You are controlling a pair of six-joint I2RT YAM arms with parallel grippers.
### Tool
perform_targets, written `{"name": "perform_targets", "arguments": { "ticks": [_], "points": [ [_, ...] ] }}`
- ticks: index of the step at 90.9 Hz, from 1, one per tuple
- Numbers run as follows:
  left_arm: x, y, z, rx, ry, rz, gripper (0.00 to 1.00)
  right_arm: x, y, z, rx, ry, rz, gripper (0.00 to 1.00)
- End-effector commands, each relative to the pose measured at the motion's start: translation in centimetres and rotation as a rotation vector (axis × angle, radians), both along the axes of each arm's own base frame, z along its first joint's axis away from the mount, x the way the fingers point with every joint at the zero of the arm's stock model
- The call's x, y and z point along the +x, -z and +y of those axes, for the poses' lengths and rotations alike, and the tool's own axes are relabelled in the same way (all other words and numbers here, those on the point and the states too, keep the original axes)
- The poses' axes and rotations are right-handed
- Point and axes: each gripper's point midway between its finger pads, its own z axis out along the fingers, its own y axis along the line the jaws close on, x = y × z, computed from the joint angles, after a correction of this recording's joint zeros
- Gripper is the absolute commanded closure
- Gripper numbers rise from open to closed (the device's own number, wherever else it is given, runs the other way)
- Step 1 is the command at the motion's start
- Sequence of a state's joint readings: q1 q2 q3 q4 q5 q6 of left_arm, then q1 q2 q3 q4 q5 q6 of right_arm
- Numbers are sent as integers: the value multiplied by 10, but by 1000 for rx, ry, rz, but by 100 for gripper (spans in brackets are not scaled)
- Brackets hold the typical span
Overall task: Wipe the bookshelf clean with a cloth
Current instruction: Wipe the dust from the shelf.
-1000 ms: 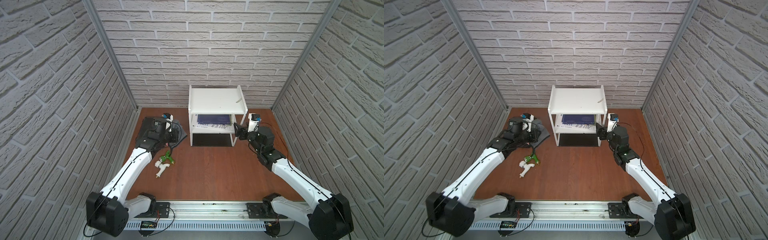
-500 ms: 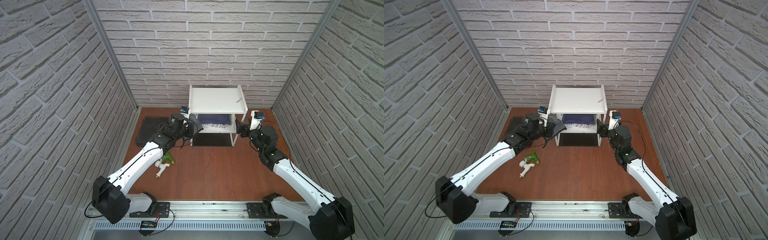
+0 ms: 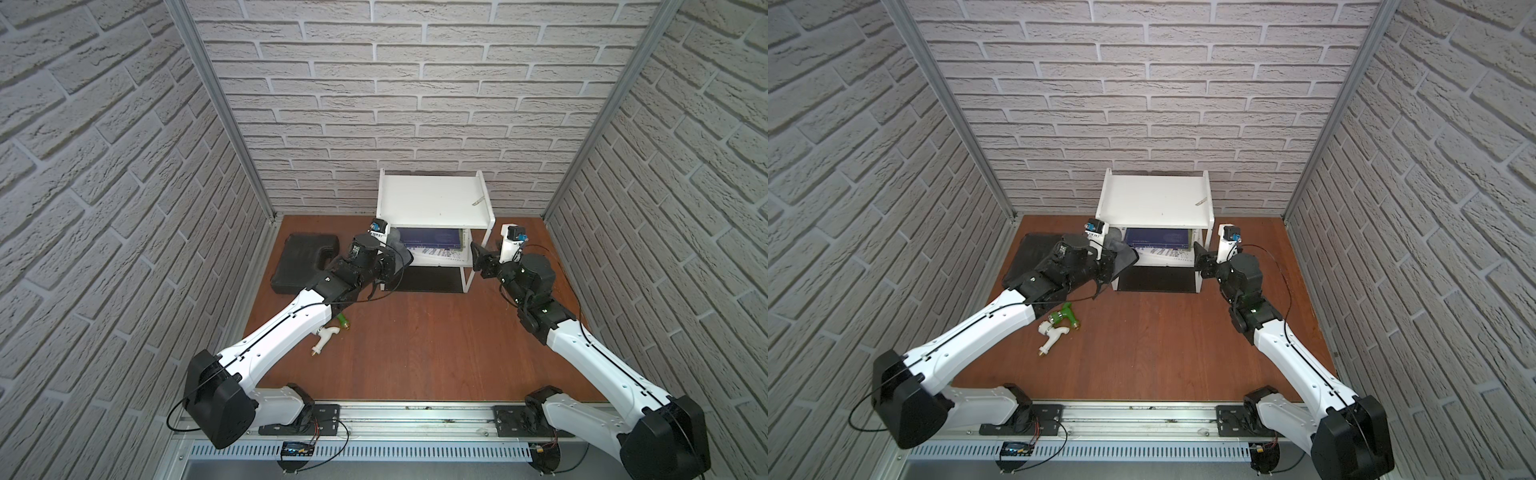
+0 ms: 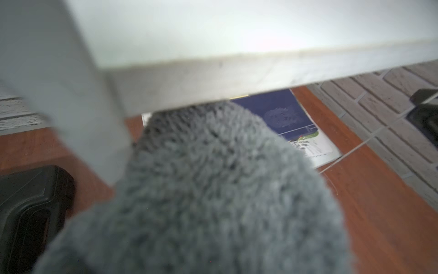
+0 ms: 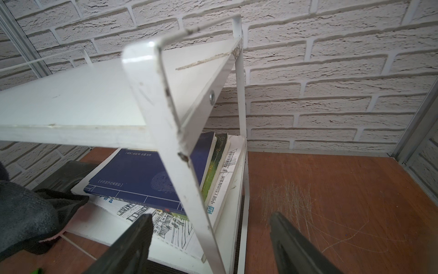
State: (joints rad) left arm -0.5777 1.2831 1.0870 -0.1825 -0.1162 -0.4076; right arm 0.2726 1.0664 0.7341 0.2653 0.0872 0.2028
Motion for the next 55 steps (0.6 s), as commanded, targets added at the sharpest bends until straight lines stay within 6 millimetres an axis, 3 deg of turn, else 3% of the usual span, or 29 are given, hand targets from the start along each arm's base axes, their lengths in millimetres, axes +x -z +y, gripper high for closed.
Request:
{"name": "perform_targets", "arguments": {
  "ticks": [1, 7, 15, 22, 28, 37, 46, 55],
  "points": [
    [-1, 23, -34, -70, 50, 22, 100, -3, -11, -6, 0, 23, -40, 19],
    [2, 27, -65, -78, 113, 32, 100, -3, -12, -5, -4, 17, -40, 19],
    [-4, 16, -114, -67, 224, 6, 100, -4, -14, -5, -2, 11, -45, 19],
    [-2, 17, -123, 12, 192, -4, 100, -5, -16, -5, -2, 11, -48, 19],
    [6, 32, -104, 93, 102, 18, 100, -6, -14, -4, -4, 6, -48, 19],
    [15, 51, -40, 221, -114, 52, 100, -9, -11, 5, -32, -53, -49, 19],
    [5, 48, 12, 262, -246, 55, 100, -18, -10, 10, -67, -102, -43, 19],
    [-6, 42, 32, 248, -290, 35, 100, -28, -9, 8, -86, -112, -51, 19]
  ]
}}
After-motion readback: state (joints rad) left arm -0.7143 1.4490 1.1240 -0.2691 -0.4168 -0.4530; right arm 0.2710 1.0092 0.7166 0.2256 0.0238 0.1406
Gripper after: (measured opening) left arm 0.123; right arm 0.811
